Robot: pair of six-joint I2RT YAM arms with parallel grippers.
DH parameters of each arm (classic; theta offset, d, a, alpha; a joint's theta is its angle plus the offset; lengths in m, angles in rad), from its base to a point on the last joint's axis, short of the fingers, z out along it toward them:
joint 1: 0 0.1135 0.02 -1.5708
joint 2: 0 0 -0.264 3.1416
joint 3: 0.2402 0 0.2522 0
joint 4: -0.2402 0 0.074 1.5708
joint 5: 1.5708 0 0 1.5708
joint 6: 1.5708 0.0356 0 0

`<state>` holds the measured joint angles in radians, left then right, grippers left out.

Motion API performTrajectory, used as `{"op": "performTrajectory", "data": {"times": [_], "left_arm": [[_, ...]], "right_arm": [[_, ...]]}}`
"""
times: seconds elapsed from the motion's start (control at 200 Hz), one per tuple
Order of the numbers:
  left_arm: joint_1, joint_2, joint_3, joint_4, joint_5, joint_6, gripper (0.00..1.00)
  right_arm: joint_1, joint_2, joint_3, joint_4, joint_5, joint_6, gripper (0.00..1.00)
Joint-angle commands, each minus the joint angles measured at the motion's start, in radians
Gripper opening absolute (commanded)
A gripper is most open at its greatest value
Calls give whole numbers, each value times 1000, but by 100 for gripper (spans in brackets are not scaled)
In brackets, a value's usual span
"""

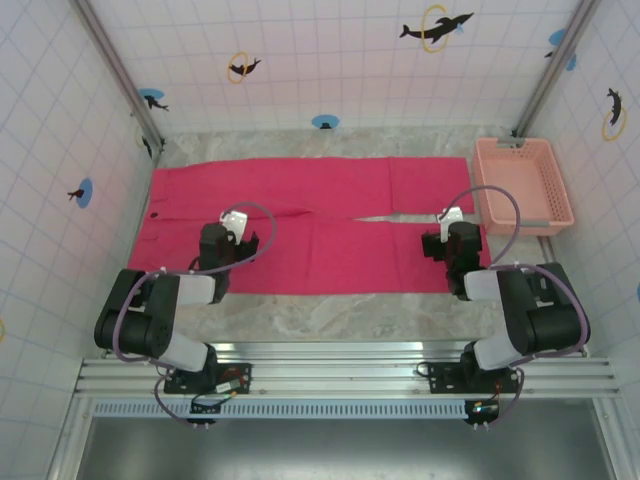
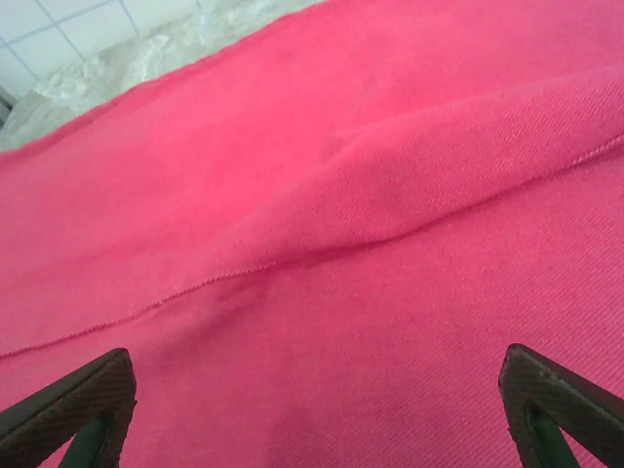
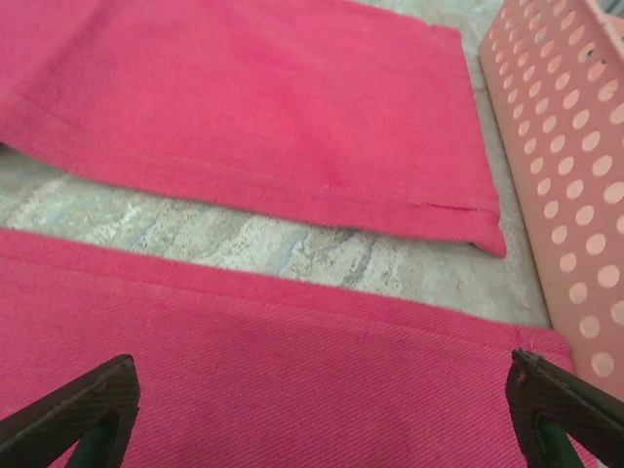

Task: Roll up the long pants

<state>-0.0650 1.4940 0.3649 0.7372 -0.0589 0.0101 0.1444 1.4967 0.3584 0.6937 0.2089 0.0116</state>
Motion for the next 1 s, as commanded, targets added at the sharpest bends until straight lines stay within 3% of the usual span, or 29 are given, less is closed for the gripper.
{"op": "performTrajectory", "data": {"times": [0.0, 0.796, 0.851, 0.891, 0.991], "left_arm": [[1, 22, 35, 99, -7, 56, 98], [2, 22, 37, 92, -7, 56, 97], [19, 20, 58, 52, 68, 66, 97], [30, 19, 59, 46, 103, 61, 98], [31, -9, 87, 5, 110, 66, 98]], "right_arm": [[-9, 20, 46, 125, 7, 18, 99], [-9, 20, 47, 122, 7, 18, 99], [-7, 10, 52, 113, 8, 13, 99], [4, -32, 108, 6, 37, 5, 99], [56, -93, 503, -716, 137, 29, 99]]}}
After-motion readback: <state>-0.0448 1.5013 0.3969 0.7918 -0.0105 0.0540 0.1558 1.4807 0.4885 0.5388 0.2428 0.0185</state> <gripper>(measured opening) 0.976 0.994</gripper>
